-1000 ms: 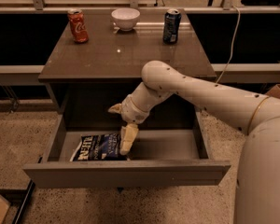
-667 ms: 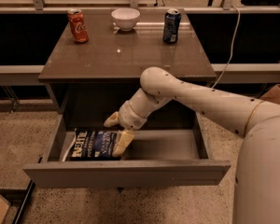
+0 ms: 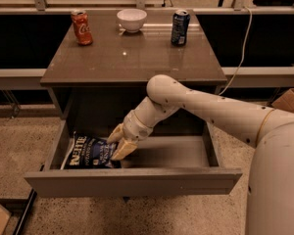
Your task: Pick blue chip bag from top drawer and place on counter
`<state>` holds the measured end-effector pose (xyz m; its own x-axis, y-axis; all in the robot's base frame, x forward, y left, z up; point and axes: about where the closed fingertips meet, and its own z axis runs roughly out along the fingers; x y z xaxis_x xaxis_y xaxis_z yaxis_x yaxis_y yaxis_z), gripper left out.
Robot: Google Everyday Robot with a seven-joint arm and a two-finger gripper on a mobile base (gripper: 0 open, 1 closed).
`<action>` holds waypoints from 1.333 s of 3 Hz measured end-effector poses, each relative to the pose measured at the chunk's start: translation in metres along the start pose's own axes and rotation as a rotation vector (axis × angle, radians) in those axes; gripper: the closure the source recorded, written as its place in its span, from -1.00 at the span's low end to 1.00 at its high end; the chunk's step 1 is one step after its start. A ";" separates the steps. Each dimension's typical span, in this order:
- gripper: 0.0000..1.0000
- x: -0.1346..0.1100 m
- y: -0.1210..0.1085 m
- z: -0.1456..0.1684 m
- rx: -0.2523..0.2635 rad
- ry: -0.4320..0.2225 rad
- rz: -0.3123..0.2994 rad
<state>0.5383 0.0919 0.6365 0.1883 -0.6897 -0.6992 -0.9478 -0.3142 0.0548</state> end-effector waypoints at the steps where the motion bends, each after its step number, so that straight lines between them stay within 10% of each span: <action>1: 0.92 -0.007 0.001 -0.014 0.035 -0.005 -0.004; 4: 1.00 -0.040 0.022 -0.132 0.217 0.038 -0.002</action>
Offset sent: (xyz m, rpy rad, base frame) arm 0.0141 -0.0487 0.1002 0.0013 -0.1617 -0.1151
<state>0.5443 0.0264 0.7596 0.1963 -0.7148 -0.6712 -0.9797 -0.1709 -0.1046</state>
